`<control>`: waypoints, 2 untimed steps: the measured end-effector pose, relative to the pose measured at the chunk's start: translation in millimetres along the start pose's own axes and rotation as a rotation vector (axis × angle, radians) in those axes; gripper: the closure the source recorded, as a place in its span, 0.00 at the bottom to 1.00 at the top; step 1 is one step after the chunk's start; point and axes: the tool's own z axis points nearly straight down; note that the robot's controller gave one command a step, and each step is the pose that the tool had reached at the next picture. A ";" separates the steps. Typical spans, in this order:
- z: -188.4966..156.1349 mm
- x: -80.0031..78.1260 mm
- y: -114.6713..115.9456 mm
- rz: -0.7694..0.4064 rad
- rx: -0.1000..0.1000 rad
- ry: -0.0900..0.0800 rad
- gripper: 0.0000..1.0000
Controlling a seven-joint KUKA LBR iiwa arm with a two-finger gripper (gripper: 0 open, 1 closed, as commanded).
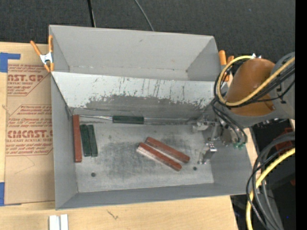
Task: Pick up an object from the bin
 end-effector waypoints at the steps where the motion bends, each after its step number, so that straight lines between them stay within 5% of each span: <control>1: 0.0 10.9 29.1 0.003 -0.002 0.010 0.00; 2: 7.2 12.0 52.1 0.264 -0.001 0.005 0.00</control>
Offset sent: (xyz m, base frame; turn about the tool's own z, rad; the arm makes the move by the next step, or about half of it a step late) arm -0.0128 0.0637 -0.0183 0.3336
